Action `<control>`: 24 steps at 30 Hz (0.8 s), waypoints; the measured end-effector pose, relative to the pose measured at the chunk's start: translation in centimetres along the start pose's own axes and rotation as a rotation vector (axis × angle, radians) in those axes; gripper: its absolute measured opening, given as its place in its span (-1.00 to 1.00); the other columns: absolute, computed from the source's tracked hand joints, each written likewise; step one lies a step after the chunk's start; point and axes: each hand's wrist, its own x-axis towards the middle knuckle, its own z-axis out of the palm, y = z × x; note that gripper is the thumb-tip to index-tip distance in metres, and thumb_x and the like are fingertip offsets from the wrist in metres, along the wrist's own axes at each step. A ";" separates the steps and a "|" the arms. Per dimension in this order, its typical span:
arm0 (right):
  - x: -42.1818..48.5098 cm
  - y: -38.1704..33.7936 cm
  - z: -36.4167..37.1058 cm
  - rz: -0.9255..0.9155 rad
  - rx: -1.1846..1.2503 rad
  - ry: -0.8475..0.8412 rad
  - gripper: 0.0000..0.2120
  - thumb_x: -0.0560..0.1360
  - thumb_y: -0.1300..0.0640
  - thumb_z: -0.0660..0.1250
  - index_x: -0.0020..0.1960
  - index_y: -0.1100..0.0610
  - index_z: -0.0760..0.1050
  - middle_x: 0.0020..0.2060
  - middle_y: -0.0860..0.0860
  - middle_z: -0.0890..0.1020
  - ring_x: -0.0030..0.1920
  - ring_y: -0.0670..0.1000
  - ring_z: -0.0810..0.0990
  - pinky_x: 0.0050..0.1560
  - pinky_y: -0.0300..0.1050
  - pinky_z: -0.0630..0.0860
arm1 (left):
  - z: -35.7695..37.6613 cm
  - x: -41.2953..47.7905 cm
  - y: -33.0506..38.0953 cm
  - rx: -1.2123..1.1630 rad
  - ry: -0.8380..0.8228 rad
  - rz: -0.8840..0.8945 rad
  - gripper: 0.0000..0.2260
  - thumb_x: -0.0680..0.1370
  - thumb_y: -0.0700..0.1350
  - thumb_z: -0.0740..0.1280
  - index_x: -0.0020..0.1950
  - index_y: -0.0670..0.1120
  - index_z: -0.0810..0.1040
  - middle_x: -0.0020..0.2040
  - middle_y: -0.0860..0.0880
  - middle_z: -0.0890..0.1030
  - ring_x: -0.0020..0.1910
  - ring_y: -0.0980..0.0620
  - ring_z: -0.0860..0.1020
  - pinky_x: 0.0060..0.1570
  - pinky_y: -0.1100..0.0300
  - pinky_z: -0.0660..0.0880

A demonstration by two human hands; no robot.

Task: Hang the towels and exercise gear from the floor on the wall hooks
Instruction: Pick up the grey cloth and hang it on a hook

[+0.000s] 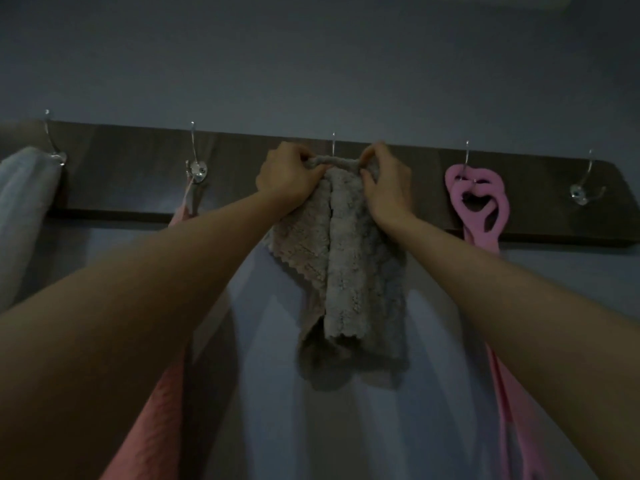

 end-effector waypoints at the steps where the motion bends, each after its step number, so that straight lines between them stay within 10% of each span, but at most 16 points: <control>1: -0.1 0.1 0.2 -0.010 -0.018 -0.003 -0.90 0.51 0.27 0.21 -0.02 0.11 0.43 -0.04 0.09 0.57 -0.04 0.08 0.53 -0.10 -0.09 0.43 | 0.2 -0.1 -0.2 0.013 0.012 -0.004 -0.73 0.47 0.13 0.35 0.05 0.02 0.63 0.01 -0.04 0.66 0.01 -0.06 0.59 -0.01 0.02 0.55; 9: -2.4 -0.2 0.6 -0.007 0.096 0.035 -0.86 0.56 0.19 0.20 0.01 0.16 0.53 -0.01 0.12 0.52 -0.07 -0.03 0.47 -0.15 -0.35 0.34 | 0.8 -3.4 -1.9 -0.157 0.123 0.136 -0.84 0.55 0.09 0.23 0.03 0.08 0.53 0.00 0.05 0.62 0.00 0.04 0.57 0.00 -0.06 0.55; 16: -4.6 -0.6 0.4 0.012 0.242 0.011 -0.72 0.52 0.05 0.32 0.16 0.19 0.54 0.02 0.06 0.49 0.01 -0.10 0.45 -0.10 -0.60 0.29 | 0.5 -5.6 -1.9 -0.302 -0.078 0.150 -0.48 0.40 0.32 0.31 0.23 0.04 0.48 0.15 0.03 0.56 0.10 0.13 0.53 0.11 0.17 0.50; 24: -5.4 -0.6 -0.3 0.001 0.075 -0.153 -0.59 0.47 0.05 0.38 0.28 0.16 0.49 0.10 0.12 0.53 0.11 0.00 0.47 0.04 -0.34 0.33 | 0.3 -7.4 -2.9 -0.067 -0.222 0.236 -0.31 0.43 0.05 0.43 0.49 0.03 0.22 0.17 -0.12 0.44 0.11 0.06 0.36 0.10 0.27 0.27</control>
